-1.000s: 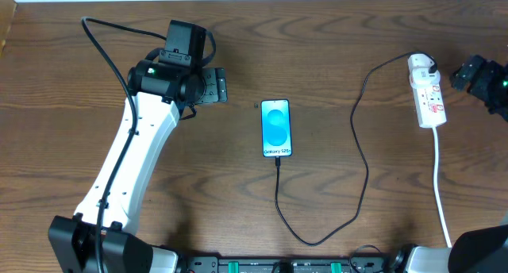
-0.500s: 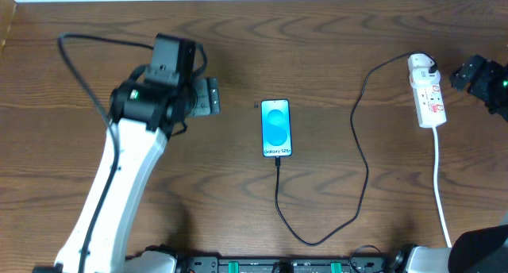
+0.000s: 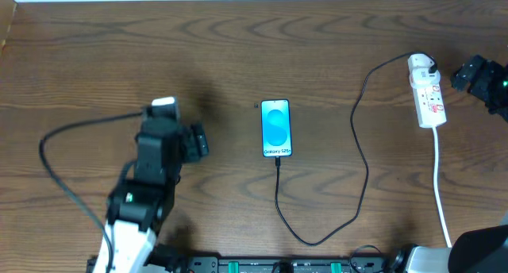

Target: Plug charger to phone and switch on socket

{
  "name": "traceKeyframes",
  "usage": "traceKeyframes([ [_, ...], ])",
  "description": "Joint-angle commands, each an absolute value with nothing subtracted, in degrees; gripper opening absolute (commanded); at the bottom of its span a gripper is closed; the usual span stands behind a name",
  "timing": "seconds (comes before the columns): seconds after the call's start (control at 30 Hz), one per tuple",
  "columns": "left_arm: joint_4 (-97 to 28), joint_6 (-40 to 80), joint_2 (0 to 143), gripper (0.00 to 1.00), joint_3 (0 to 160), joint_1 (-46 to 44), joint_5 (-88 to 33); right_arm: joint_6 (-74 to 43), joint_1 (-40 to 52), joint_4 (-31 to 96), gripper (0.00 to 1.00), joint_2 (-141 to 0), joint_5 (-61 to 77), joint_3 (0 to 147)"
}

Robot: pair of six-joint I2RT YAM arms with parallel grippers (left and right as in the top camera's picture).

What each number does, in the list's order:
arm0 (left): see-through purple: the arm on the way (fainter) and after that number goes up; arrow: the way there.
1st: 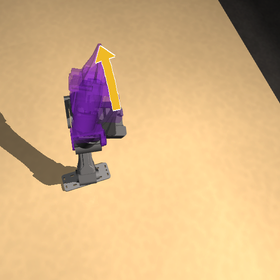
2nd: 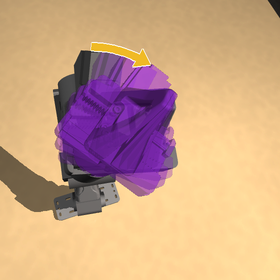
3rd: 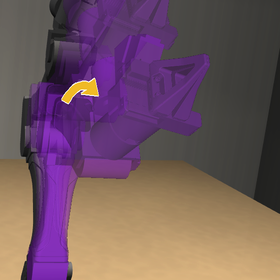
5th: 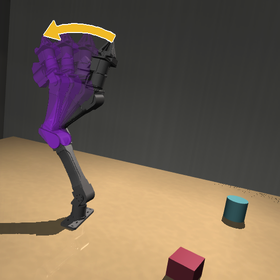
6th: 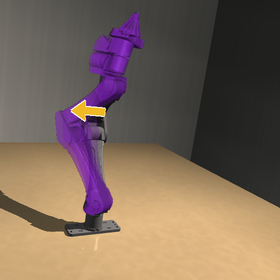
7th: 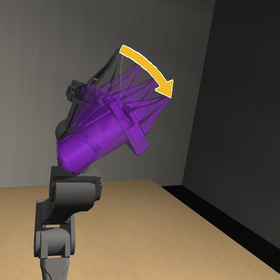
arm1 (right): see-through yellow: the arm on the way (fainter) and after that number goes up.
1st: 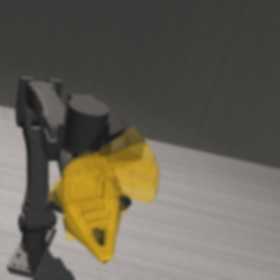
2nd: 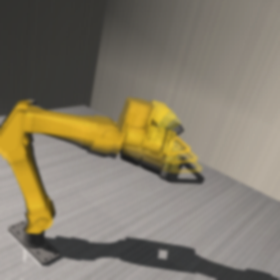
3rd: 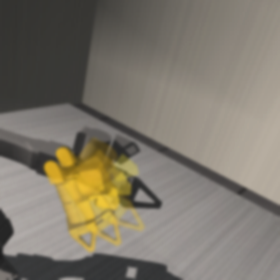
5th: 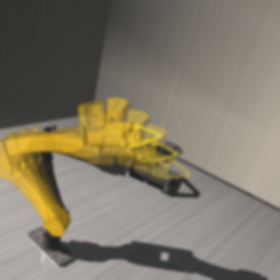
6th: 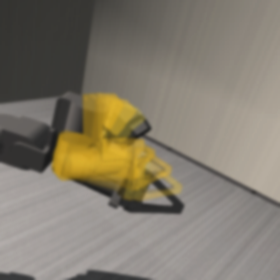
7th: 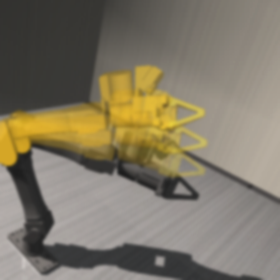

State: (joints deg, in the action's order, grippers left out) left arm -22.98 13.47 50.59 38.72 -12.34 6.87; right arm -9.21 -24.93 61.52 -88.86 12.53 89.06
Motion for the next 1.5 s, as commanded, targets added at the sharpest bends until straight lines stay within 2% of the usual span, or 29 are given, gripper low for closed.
traceKeyframes([
  [0.0,-17.1,13.1,43.4,0.87,32.0,-10.4,8.2,-9.8,-24.6,61.5,0.99,-88.5,12.3,89.2],
  [0.5,9.8,13.1,19.6,0.87,13.9,1.9,5.0,-9.8,-24.6,61.5,0.99,-88.5,12.3,89.2],
  [0.83,16.2,13.1,5.7,0.87,0.8,6.1,4.6,-9.8,-24.6,61.5,0.99,-88.5,12.3,89.2],
  [1.03,7.4,13.0,0.1,0.87,0.2,7.7,3.3,-9.8,-24.6,61.5,0.99,-88.5,12.3,89.2],
  [1.27,-3.9,2.8,0.1,0.87,0.2,8.0,-5.0,-9.8,-24.6,61.5,0.99,-88.5,12.3,89.2],
  [1.47,-3.8,2.4,0.1,0.87,0.2,8.0,-5.1,-9.8,-24.6,61.5,0.99,-88.5,12.3,89.2],
])
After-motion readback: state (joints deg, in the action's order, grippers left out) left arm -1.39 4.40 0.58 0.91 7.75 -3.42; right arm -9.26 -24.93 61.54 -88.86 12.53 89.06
